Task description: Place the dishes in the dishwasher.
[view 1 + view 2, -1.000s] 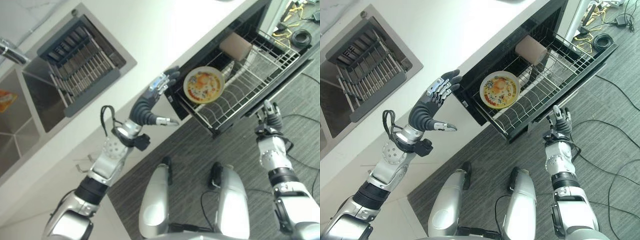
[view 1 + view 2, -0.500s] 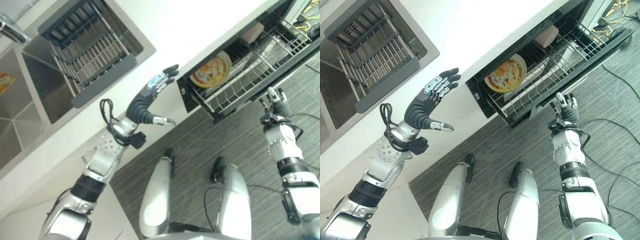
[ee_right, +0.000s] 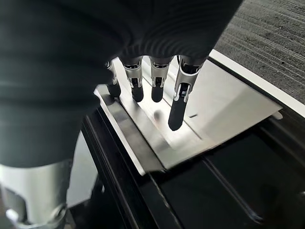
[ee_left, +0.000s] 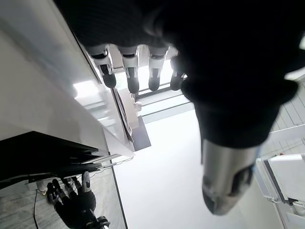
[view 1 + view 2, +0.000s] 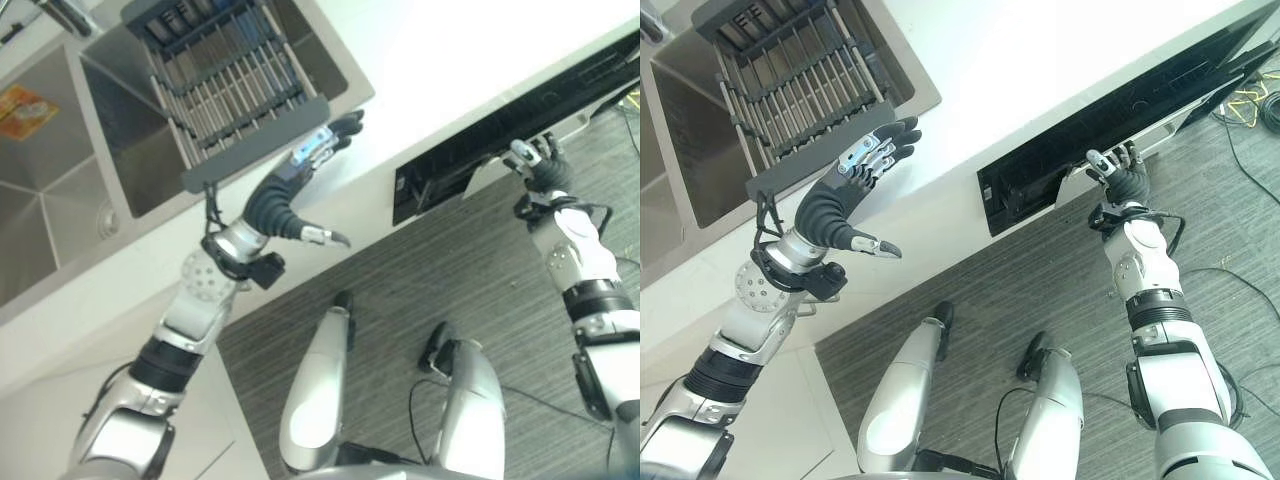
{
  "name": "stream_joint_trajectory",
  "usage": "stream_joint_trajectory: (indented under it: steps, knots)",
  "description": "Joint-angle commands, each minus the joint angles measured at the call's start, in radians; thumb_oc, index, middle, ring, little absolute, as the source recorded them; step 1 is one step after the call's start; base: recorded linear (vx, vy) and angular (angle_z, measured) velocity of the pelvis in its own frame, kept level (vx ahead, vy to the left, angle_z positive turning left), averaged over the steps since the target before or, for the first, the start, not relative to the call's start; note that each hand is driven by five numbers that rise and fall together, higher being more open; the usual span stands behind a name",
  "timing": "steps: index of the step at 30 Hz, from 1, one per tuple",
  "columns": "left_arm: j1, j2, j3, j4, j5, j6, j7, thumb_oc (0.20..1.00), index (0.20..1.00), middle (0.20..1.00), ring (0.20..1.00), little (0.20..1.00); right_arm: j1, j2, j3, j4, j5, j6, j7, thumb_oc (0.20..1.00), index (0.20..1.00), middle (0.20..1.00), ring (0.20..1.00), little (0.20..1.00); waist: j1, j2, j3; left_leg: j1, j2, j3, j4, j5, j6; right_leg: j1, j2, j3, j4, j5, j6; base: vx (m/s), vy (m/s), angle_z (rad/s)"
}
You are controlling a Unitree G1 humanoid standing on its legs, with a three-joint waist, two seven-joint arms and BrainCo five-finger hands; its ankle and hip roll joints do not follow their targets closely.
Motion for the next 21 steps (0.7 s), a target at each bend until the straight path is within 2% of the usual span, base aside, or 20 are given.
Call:
stream_joint_trajectory:
  steps: [1,2,11,17,21]
  knots:
    - [-0.013,0.051,0.033,-0.05,0.021,-0.061,0.004,1.0,1.0,1.0,1.0,1.0,-0.266,0.024,0.074,-0.068,-0.033,-0.081,0.087,1.0,1.0,1.0,1.0,1.0,0.038,-0.031,-0.025,0.073,-0.076,0.07,-0.176,0.058,0.102,0.069,0.042,-0.019,0.098,-0.09,0.0,0.06,0.071,0.23]
    - [-0.019,0.073,0.024,-0.048,0.012,-0.067,0.007,1.0,1.0,1.0,1.0,1.0,-0.315,0.012,0.094,-0.028,-0.004,-0.077,0.098,1.0,1.0,1.0,1.0,1.0,0.054,-0.028,-0.025,0.078,-0.08,0.066,-0.184,0.062,0.103,0.079,0.036,-0.032,0.093,-0.088,0.001,0.05,0.075,0.18]
    - [-0.023,0.141,0.011,-0.068,-0.051,-0.08,-0.012,1.0,1.0,1.0,1.0,1.0,-0.463,-0.008,0.156,0.079,0.029,-0.077,0.12,1.0,1.0,1.0,1.0,1.0,0.098,-0.021,-0.025,0.084,-0.084,0.06,-0.197,0.068,0.107,0.107,0.017,-0.063,0.075,-0.076,0.012,0.04,0.047,0.11]
    - [-0.01,0.178,0.017,-0.072,-0.068,-0.091,-0.014,1.0,1.0,1.0,1.0,1.0,-0.474,-0.019,0.157,0.109,0.091,-0.087,0.121,1.0,1.0,1.0,1.0,1.0,0.11,-0.034,-0.025,0.096,-0.075,0.062,-0.21,0.07,0.108,0.133,0.018,-0.072,0.046,-0.064,0.023,0.02,-0.012,0.04]
    - [-0.013,0.194,0.026,-0.07,-0.058,-0.099,-0.006,1.0,1.0,1.0,1.0,1.0,-0.432,-0.008,0.135,0.127,0.095,-0.059,0.114,1.0,1.0,1.0,1.0,1.0,0.108,-0.039,-0.025,0.104,-0.071,0.065,-0.219,0.071,0.111,0.146,0.025,-0.069,0.033,-0.062,0.024,-0.04,-0.07,0.02]
